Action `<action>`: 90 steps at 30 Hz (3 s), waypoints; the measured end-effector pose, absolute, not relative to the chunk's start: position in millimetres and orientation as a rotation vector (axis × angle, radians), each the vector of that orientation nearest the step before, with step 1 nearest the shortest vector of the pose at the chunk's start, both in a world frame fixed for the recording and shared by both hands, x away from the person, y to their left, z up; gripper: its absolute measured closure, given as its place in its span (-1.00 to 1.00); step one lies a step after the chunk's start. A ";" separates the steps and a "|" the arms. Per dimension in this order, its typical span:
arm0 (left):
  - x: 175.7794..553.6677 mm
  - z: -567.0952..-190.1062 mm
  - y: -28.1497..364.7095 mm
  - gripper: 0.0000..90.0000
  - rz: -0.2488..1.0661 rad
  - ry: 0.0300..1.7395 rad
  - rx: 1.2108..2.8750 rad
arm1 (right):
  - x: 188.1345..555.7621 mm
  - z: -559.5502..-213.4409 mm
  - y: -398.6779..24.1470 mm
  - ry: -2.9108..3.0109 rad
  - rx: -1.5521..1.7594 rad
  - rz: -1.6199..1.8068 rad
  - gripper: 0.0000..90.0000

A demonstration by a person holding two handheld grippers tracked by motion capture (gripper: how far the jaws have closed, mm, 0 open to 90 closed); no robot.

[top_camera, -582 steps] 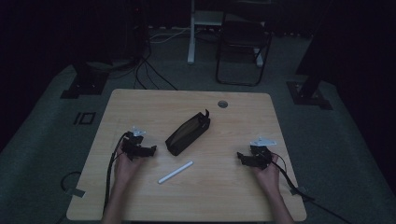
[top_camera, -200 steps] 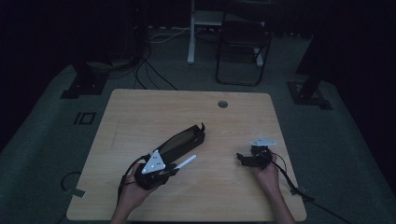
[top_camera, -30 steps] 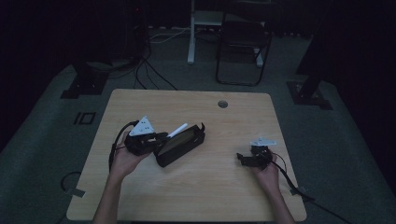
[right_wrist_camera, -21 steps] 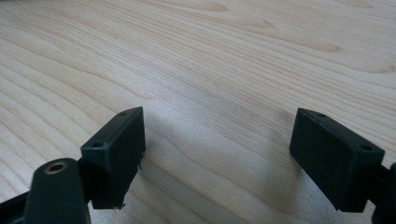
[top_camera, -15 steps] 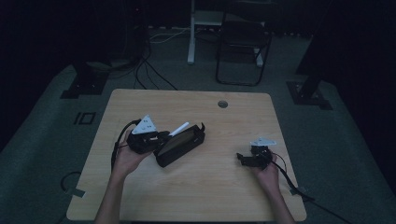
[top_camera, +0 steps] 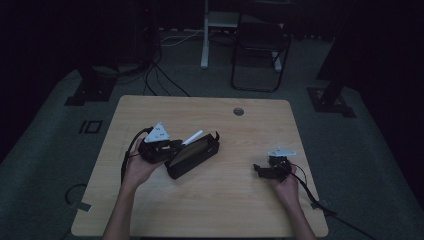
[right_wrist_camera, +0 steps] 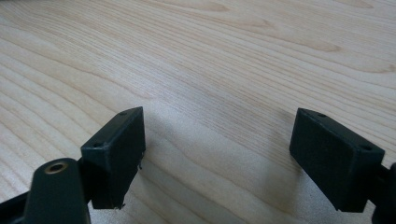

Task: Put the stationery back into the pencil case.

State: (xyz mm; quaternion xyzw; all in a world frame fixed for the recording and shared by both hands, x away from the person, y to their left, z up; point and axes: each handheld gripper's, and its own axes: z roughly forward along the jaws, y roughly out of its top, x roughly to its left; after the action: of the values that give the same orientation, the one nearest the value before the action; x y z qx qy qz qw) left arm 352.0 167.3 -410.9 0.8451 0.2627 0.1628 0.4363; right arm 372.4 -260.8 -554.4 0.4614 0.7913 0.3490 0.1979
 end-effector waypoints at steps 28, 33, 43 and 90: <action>361.7 -420.5 161.3 0.75 0.406 0.667 2.128 | 372.3 -554.4 -260.8 2.215 1.290 0.977 -0.59; 363.4 -422.3 160.2 0.75 0.403 0.667 2.132 | 372.3 -554.4 -260.8 2.215 1.291 0.977 -0.59; 367.7 -426.7 157.9 0.75 0.395 0.675 2.150 | 372.3 -554.4 -260.8 2.215 1.291 0.977 -0.59; 388.7 -453.4 133.4 0.75 0.364 0.715 2.223 | 371.8 -554.3 -260.7 2.217 1.289 0.978 -0.59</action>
State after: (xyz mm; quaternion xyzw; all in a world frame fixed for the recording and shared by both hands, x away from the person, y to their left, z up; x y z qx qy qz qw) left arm 388.7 133.4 -453.4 0.8703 0.2799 0.1424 0.3795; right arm 371.8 -260.7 -554.3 0.4605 0.7919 0.3494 0.1968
